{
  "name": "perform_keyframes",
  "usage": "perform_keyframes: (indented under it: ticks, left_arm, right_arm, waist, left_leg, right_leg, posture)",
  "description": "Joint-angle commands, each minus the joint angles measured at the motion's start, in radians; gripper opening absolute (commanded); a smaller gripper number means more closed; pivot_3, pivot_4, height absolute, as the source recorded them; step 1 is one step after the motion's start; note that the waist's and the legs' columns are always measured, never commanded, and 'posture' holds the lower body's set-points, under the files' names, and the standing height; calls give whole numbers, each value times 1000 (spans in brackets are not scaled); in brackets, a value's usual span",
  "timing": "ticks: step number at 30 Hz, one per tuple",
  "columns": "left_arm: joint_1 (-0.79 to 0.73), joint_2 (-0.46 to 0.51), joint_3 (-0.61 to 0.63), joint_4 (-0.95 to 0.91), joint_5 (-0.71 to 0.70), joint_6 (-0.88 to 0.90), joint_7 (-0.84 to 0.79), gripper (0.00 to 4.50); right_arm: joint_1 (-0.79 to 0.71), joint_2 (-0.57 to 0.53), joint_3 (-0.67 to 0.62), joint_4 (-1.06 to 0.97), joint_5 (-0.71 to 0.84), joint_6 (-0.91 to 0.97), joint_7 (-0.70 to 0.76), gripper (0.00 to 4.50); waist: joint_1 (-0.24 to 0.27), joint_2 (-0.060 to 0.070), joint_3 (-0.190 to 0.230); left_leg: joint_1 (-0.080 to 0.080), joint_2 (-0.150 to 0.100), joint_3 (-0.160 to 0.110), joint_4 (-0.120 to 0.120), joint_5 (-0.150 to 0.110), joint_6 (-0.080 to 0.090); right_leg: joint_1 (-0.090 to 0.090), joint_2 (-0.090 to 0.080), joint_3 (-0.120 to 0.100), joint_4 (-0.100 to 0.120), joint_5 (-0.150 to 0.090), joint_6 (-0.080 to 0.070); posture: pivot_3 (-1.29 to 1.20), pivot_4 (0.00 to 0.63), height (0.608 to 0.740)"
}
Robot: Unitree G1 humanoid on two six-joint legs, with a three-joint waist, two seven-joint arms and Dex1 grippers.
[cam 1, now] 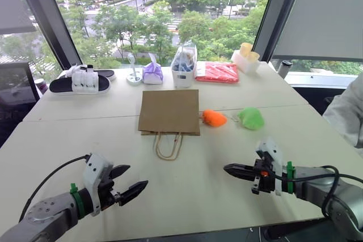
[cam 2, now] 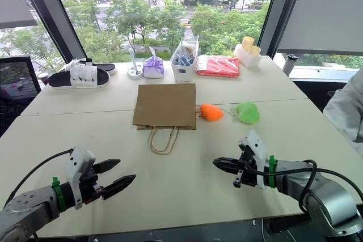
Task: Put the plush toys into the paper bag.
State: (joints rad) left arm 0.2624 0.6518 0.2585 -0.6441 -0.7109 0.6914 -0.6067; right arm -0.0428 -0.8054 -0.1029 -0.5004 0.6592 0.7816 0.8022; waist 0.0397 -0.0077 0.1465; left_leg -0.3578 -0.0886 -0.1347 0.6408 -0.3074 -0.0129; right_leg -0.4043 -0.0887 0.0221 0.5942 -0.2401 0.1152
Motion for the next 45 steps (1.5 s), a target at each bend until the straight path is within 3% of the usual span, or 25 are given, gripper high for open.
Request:
perform_keyframes:
  ticks: [1,15,20,25,30,37,45]
  left_arm:
    - [-4,7,25,-28,-4,-24,-9,4500]
    - [-65,38,45,-10,-18,-2,2,4500]
    - [-164,154,-15,63,153,-170,-123,4500]
    - [-303,209,-150,240,314,-390,-267,4500]
    - [-557,192,-332,598,572,-755,-359,4500]
    - [-818,65,-465,1056,759,-1148,-354,4500]
    - [-1023,-66,-529,1418,865,-1359,-308,4500]
  right_arm:
    - [-12,5,-4,-9,-4,-22,4,34]
    - [-13,25,9,-13,-16,-30,-14,34]
    - [-51,50,30,-7,-17,-17,-28,34]
    - [-89,69,59,-27,-13,-3,-45,34]
    - [-88,120,70,-66,-11,9,-105,34]
    - [-57,164,73,-93,-20,4,-165,34]
    - [-41,191,75,-108,-26,-1,-210,34]
  waist:
    - [0,0,0]
    - [0,0,0]
    - [-1,0,0]
    - [0,1,0]
    - [1,0,0]
    - [-2,-1,0]
    - [-4,-3,-1]
  left_leg:
    - [0,0,0,0,0,0]
    - [0,0,0,0,0,0]
    - [0,0,0,0,0,0]
    - [0,0,1,-1,0,0]
    - [0,0,0,-4,1,-1]
    - [0,-1,1,-8,4,-7]
    - [1,-1,1,-8,5,-6]
  right_leg:
    - [0,0,0,0,0,0]
    - [0,0,0,0,0,0]
    - [0,0,0,0,0,0]
    - [0,0,0,0,0,0]
    - [-2,0,-1,-1,0,0]
    - [-5,0,-1,-1,2,3]
    - [-5,1,-2,1,2,4]
  posture:
    - [0,150,740]
    - [0,150,740]
    - [0,150,740]
    - [0,150,740]
    - [0,150,740]
    - [0,150,740]
    - [0,150,740]
